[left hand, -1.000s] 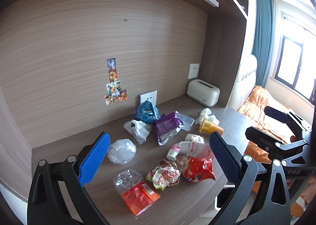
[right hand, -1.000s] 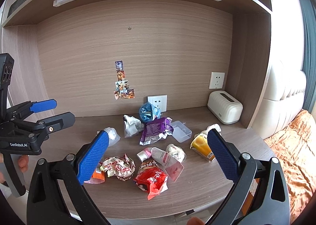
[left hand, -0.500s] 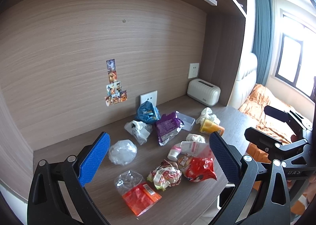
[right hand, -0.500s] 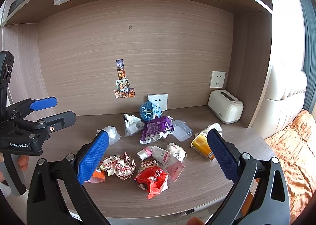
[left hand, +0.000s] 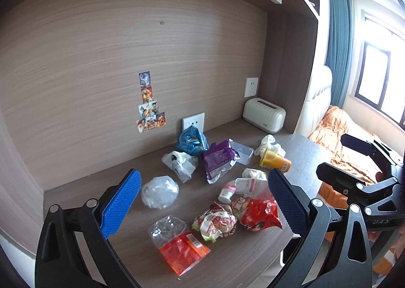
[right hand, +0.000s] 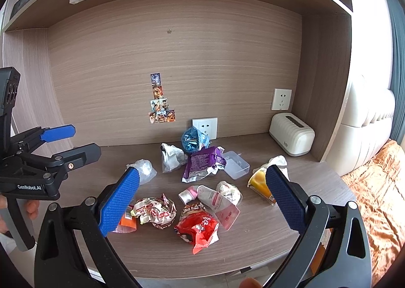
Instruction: Collect trash
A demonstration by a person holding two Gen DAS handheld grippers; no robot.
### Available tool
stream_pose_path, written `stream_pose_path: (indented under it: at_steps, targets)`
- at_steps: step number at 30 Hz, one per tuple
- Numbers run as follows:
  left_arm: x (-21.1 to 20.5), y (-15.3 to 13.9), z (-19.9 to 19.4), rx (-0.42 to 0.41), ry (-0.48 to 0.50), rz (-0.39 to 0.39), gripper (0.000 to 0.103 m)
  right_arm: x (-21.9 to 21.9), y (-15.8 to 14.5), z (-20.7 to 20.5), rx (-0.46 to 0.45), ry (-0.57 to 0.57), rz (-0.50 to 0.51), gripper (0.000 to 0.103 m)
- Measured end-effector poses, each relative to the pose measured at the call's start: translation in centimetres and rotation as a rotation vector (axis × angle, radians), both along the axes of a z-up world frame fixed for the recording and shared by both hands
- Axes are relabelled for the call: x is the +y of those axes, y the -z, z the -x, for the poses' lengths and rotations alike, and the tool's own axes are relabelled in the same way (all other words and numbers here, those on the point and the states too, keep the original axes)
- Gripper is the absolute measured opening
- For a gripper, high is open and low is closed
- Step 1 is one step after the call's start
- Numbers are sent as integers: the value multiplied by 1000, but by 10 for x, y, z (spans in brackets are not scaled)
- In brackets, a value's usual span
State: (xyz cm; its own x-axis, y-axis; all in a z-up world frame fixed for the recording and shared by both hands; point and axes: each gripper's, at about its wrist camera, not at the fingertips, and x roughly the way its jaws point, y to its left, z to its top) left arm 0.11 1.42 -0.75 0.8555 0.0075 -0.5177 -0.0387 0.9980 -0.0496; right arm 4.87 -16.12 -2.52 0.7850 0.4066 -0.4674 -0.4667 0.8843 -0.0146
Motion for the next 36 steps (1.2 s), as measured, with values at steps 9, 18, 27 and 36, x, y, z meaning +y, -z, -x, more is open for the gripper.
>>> stream_pose_path:
  at_steps: [9, 18, 27, 36]
  targets:
    - [7, 4, -7, 12, -4, -8, 98, 5, 2, -4, 16, -4, -5, 100]
    - [14, 19, -11, 55, -1, -41, 98, 16, 12, -10, 48, -7, -2, 100]
    - [34, 58, -27, 151, -15, -17, 98, 32, 54, -28, 94, 16, 64, 100]
    - [47, 126, -53, 323, -7, -7, 99, 41, 121, -59, 238, 62, 134, 100]
